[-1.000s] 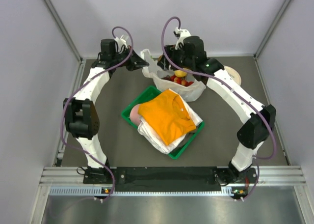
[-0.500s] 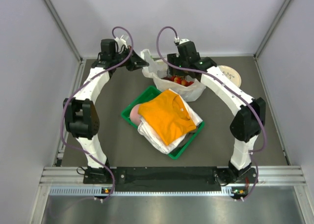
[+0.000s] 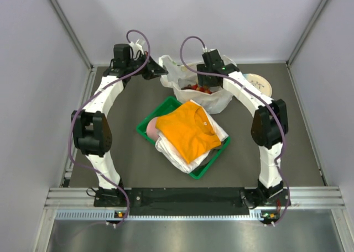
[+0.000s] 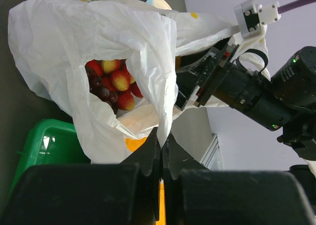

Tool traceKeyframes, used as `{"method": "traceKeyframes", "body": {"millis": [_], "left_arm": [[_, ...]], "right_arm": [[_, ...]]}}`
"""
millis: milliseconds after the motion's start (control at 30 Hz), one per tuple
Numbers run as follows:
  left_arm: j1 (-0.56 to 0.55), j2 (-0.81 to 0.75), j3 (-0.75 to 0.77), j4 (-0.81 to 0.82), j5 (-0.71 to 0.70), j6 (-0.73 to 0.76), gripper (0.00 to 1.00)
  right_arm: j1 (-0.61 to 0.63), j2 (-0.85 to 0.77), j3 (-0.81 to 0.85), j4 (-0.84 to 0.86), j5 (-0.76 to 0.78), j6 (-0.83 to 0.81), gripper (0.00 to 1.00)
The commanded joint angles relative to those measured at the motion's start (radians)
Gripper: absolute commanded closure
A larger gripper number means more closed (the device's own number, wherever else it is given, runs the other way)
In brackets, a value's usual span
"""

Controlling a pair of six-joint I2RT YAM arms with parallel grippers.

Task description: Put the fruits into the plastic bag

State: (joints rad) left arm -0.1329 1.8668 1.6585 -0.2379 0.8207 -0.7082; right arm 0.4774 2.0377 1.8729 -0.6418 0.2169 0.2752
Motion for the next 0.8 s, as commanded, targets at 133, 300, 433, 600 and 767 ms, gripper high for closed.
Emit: {"method": "traceKeyframes", "body": {"millis": [133, 300, 433, 600, 767], "left_arm": [[-0.002, -0.044, 0.015, 0.048, 0.003, 0.006, 1.0], [-0.002, -0.035, 0.018, 0.049, 0.005, 0.004, 1.0], [-0.002, -0.031, 0.021, 0.051, 0.006, 0.001, 1.0], [-0.002, -0.034, 0.018, 0.048, 0.009, 0.003, 1.0], [-0.002, -0.034, 0.012, 0.048, 0.009, 0.004, 1.0]], "right_arm": [[0.003, 0.033, 0.031, -0.004, 0.108, -0.071, 0.98], [-0.002, 0.038, 0.0, -0.001, 0.101, -0.068, 0.9], [-0.005, 0.065, 0.031, -0.01, 0.09, -0.071, 0.85], [-0.013, 0.093, 0.078, -0.036, 0.076, -0.071, 0.66], [-0.013, 0.058, 0.046, 0.001, 0.053, -0.076, 0.36]]}}
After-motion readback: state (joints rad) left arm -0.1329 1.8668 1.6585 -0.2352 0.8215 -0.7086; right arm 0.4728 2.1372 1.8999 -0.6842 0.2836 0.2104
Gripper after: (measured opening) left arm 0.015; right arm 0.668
